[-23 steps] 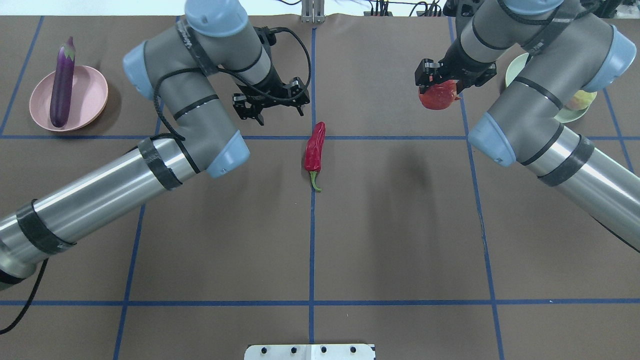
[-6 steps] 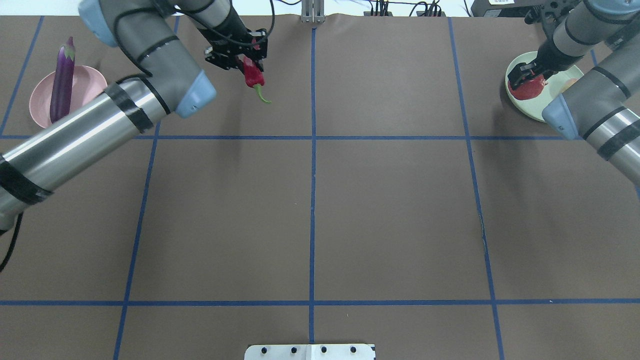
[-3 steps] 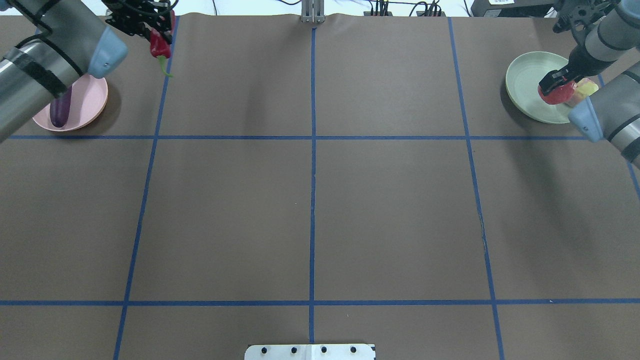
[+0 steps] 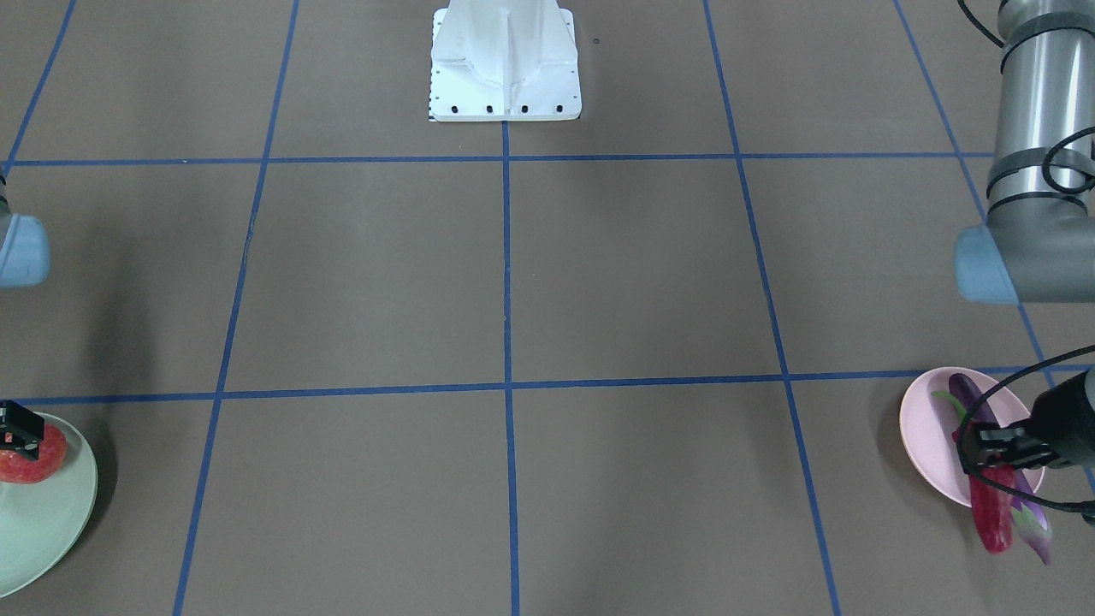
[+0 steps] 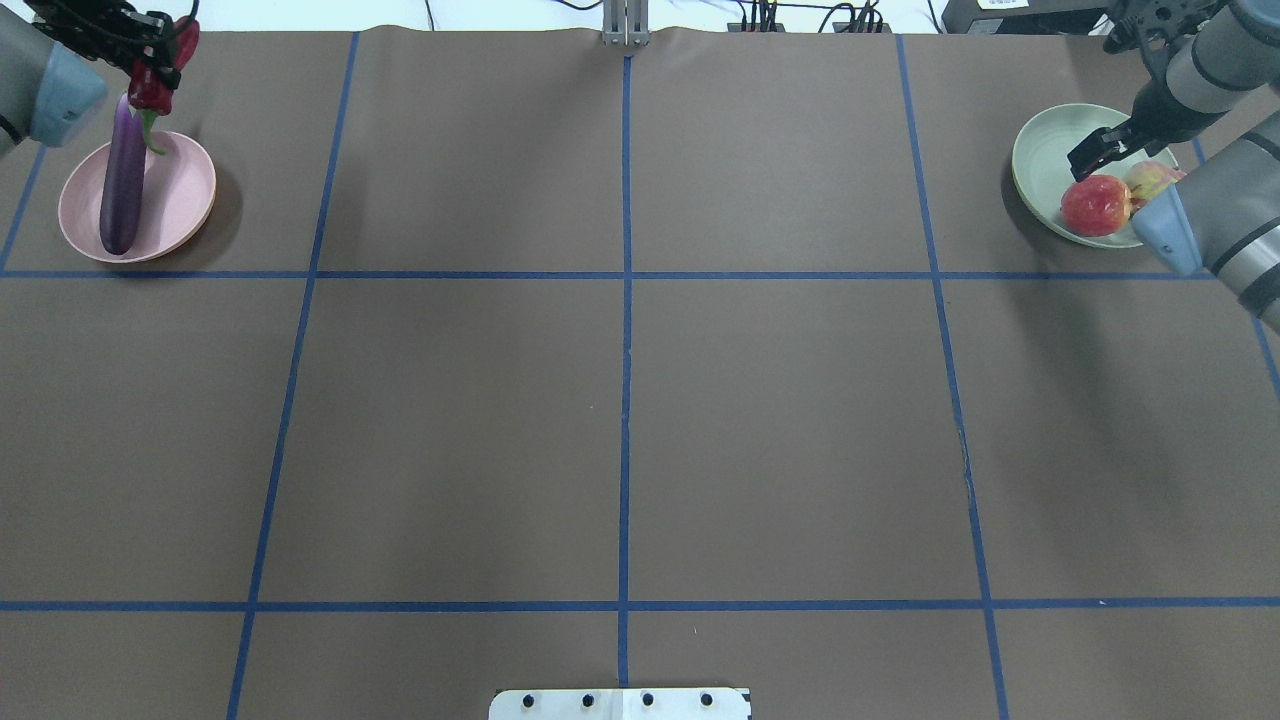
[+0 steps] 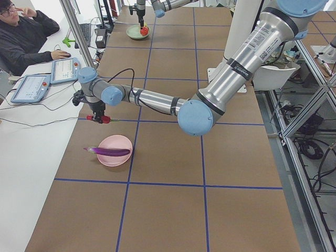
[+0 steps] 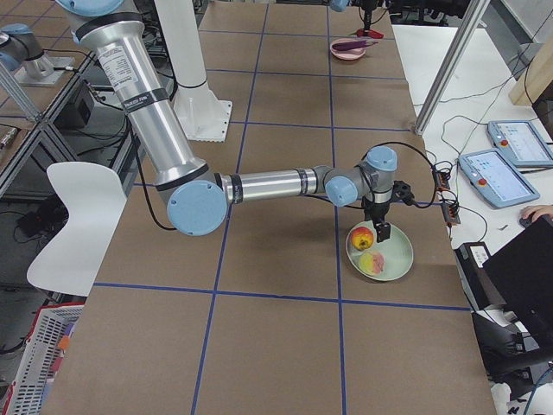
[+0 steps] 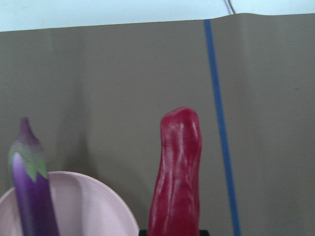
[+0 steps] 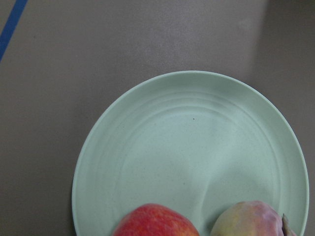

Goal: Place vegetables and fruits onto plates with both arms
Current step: 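Carry the chili to the pink plate while the right gripper lowers the pomegranate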

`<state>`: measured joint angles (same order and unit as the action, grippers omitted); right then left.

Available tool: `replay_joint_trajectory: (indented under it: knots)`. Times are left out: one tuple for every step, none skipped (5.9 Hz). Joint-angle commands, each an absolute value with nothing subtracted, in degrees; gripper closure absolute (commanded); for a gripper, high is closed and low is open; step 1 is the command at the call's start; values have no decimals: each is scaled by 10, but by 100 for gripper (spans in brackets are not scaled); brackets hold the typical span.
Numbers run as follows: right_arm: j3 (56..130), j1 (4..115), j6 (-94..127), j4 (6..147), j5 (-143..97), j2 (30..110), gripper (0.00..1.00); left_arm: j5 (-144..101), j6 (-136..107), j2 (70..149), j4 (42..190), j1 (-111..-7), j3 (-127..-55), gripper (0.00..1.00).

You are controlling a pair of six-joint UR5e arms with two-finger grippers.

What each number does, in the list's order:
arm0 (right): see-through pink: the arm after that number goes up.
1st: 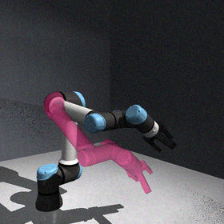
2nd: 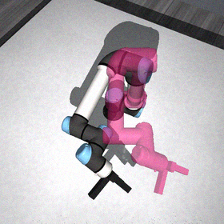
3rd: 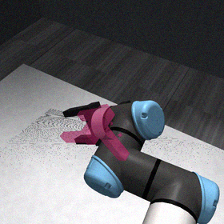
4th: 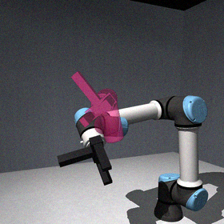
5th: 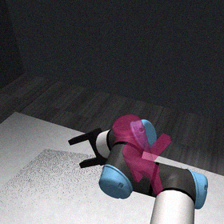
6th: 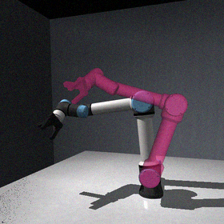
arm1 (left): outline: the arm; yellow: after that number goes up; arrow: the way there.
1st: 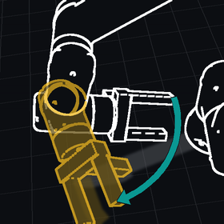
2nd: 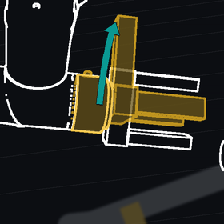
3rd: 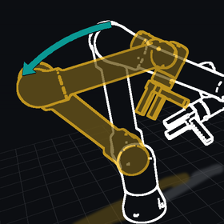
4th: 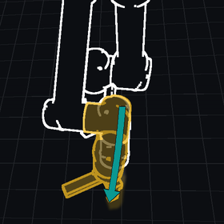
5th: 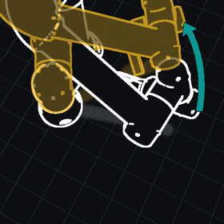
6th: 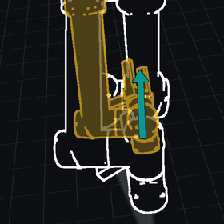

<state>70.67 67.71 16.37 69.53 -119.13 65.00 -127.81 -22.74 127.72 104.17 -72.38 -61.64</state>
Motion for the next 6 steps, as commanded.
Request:
replay_joint_trajectory:
  knots:
    - [709, 677, 218, 696, -1228, 628, 0, -1225, -211, 1266, 1031, -733, -578, 100]
    - [731, 672, 261, 701, -1245, 625, 0, -1217, -214, 1253, 1037, -727, -573, 100]
    - [746, 670, 281, 703, -1260, 625, 0, -1217, -230, 1258, 1033, -717, -576, 100]
    - [758, 669, 304, 703, -1272, 624, 0, -1217, -283, 1257, 1040, -689, -578, 100]
    - [769, 663, 328, 703, -1273, 624, 0, -1218, -303, 1253, 1041, -682, -584, 100]
    - [772, 658, 334, 702, -1273, 623, 0, -1218, -301, 1243, 1045, -679, -591, 100]
